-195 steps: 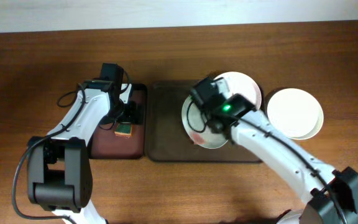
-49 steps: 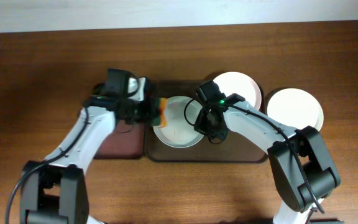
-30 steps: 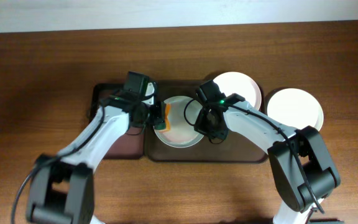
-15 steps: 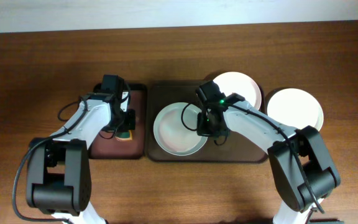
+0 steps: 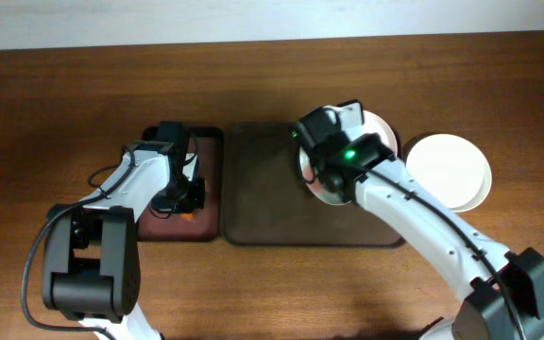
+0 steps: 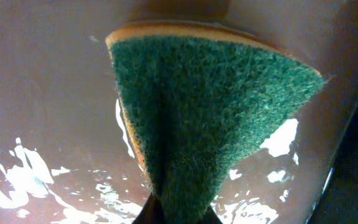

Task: Clean dirty plates on tray and stack at the side
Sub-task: 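Carry the plate right with the right gripper and stack it on the plate, then grasp the pink-stained white plate with the right gripper and pull it forward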

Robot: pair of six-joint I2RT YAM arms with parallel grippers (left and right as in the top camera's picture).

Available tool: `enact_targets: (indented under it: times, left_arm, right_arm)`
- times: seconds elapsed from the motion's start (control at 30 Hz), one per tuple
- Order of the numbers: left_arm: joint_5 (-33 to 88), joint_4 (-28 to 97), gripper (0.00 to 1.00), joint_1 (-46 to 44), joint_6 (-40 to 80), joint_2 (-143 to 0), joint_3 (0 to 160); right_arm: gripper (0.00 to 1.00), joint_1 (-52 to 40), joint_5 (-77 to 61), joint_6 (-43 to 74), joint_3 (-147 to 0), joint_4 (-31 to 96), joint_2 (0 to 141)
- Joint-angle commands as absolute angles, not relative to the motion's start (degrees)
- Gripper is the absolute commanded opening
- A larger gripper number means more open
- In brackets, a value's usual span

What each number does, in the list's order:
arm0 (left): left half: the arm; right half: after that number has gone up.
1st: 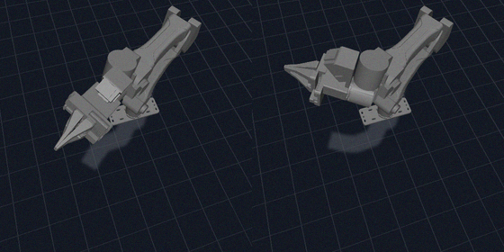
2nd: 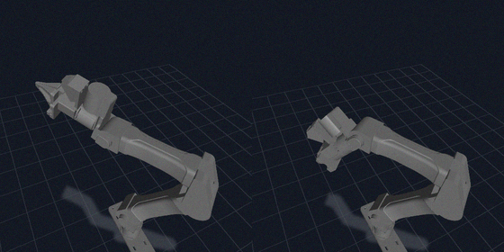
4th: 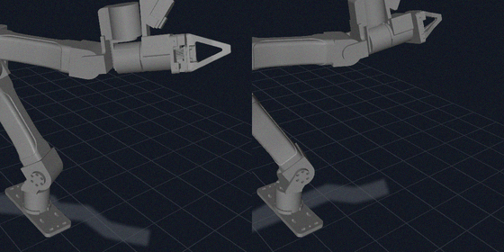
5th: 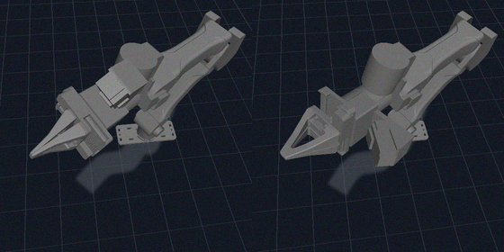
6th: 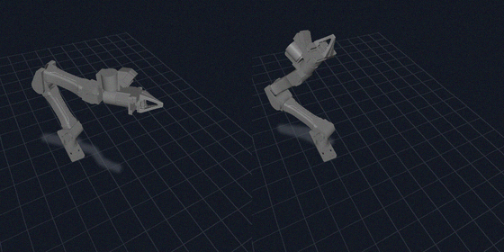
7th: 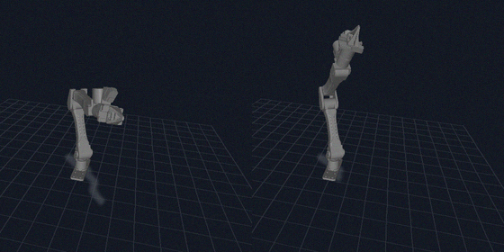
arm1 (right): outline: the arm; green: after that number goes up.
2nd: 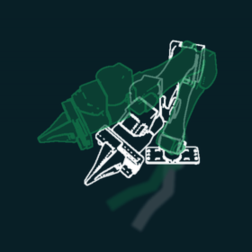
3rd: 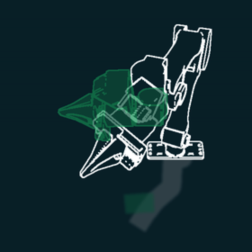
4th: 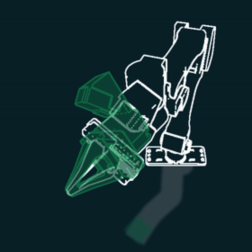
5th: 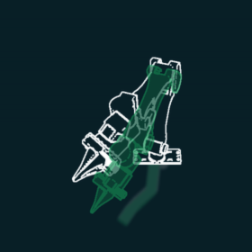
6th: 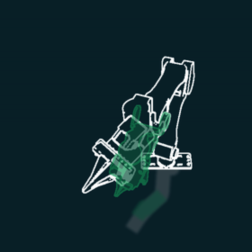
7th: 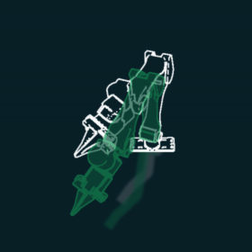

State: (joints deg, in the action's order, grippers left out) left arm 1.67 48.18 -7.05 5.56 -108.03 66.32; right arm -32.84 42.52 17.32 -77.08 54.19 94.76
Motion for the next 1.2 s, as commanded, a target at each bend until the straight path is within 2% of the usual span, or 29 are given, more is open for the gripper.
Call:
enact_targets:
  times: [0.0,0.03,0.1,0.2,0.3,0.4,0.43,0.53,0.57,0.63,0.67,0.7,0.73,0.83,0.9,0.97,1.17]
  left_arm:
    - [2.1,48.0,0.64,-7.1,5.5,-108.6,66.5]
    - [2.1,47.6,0.73,-7.1,5.5,-108.6,66.5]
    - [2.1,45.6,0.74,-7.1,5.5,-108.6,66.7]
    - [2.1,39.5,0.74,-7.1,5.5,-108.6,67.0]
    - [2.2,35.5,0.65,-7.1,5.5,-108.6,67.0]
    - [2.2,34.3,0.03,-7.1,5.5,-108.6,67.0]
    - [2.2,34.3,0.00,-7.1,5.5,-108.6,67.0]
    - [2.1,34.1,0.00,-6.9,5.5,-108.6,68.6]
    - [2.1,34.4,0.04,-7.0,5.5,-108.6,70.1]
    - [2.2,36.4,0.56,-7.0,5.5,-108.6,72.7]
    - [2.4,38.1,0.59,-7.0,5.5,-108.6,73.2]
    - [2.4,40.0,0.57,-7.0,5.5,-108.6,73.3]
    - [2.6,43.2,0.47,-7.0,5.5,-108.3,73.8]
    - [2.8,46.3,0.53,-7.0,5.5,-105.4,74.1]
    - [3.7,46.8,0.62,-7.0,5.5,-105.1,74.1]
    - [3.9,47.1,0.62,-7.0,5.5,-105.1,74.1]
    - [3.9,47.3,0.62,-7.0,5.5,-105.1,74.1]
  right_arm:
    - [0.04,-38.5,54.7,16.7,-78.3,54.2,93.2]
    - [0.04,-40.5,58.2,16.7,-78.3,54.2,93.2]
    - [0.04,-44.4,65.5,16.7,-78.3,54.2,93.2]
    - [0.04,-46.9,67.8,16.7,-78.3,53.7,93.2]
    - [0.04,-46.7,66.4,20.3,-78.3,51.6,93.2]
    - [0.04,-42.0,49.5,27.2,-78.3,52.0,93.2]
    - [0.04,-39.7,46.1,29.1,-78.3,52.2,93.2]
    - [0.04,-25.9,29.3,29.5,-78.3,52.5,92.7]
    - [0.04,-21.8,25.2,29.5,-78.3,52.5,92.1]
    - [0.04,-13.1,16.8,29.5,-78.3,52.7,91.1]
    - [0.04,-8.2,12.8,29.5,-78.3,53.2,91.1]
    - [0.04,-2.6,9.2,29.5,-78.3,53.7,91.2]
    - [0.04,2.5,6.2,29.5,-78.3,54.0,91.2]
    - [0.04,15.4,2.9,29.4,-78.2,54.6,91.5]
    - [0.04,23.2,3.0,29.0,-77.1,54.7,93.1]
    - [0.04,26.1,2.9,28.3,-75.9,54.6,95.2]
    - [0.04,26.3,3.4,26.2,-75.9,55.4,98.7]
